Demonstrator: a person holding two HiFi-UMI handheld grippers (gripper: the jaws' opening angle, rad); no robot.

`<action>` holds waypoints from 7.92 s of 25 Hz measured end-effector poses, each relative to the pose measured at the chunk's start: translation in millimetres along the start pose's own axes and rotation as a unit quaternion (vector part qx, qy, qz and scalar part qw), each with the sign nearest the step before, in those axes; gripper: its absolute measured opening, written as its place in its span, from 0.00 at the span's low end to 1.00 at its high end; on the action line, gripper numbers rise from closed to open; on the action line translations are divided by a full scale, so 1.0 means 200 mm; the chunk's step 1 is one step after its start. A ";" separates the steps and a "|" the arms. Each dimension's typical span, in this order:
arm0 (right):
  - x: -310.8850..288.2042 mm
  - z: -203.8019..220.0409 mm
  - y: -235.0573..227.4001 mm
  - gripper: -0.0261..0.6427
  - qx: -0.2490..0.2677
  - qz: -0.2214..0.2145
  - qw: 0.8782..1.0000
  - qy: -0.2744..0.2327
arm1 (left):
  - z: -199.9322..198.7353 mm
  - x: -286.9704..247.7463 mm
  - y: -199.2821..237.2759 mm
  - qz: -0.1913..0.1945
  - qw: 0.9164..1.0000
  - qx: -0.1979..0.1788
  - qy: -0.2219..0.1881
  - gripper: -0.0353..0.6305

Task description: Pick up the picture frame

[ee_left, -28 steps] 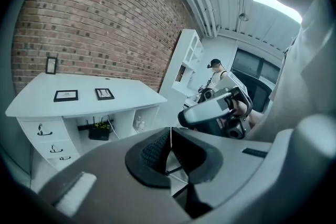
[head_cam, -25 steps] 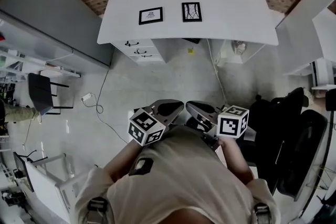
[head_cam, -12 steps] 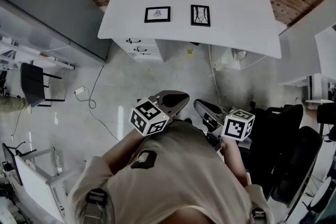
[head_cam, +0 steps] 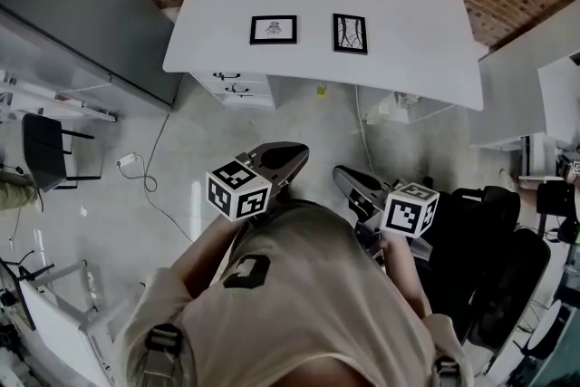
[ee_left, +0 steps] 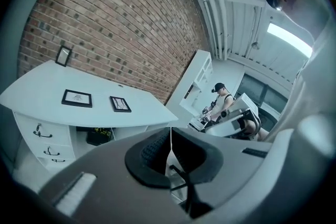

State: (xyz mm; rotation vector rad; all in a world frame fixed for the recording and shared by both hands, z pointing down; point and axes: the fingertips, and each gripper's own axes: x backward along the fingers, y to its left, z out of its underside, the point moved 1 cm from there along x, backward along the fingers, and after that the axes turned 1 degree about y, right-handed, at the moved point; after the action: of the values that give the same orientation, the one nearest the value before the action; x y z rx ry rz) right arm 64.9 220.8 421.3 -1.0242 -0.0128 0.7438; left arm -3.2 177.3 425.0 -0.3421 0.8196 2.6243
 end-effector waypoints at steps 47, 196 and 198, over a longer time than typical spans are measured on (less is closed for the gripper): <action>-0.73 -0.58 -0.21 0.05 -0.003 -0.038 0.993 0.109 | -0.53 0.17 1.03 -0.163 0.985 0.018 -0.060 0.07; -0.63 -1.00 -0.71 0.05 -0.047 -0.093 0.981 0.164 | -0.01 -0.28 2.13 -0.423 0.874 0.196 0.136 0.40; -0.64 -0.99 -0.71 0.05 -0.048 -0.093 0.980 0.168 | 0.00 -0.27 2.13 -0.421 0.875 0.197 0.137 0.40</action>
State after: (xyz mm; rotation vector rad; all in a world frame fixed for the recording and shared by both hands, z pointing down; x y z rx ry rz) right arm 113.6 -45.5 465.8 -1.2134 0.1460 0.3958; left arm -130.1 -162.3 653.6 -0.7618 0.9816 1.5769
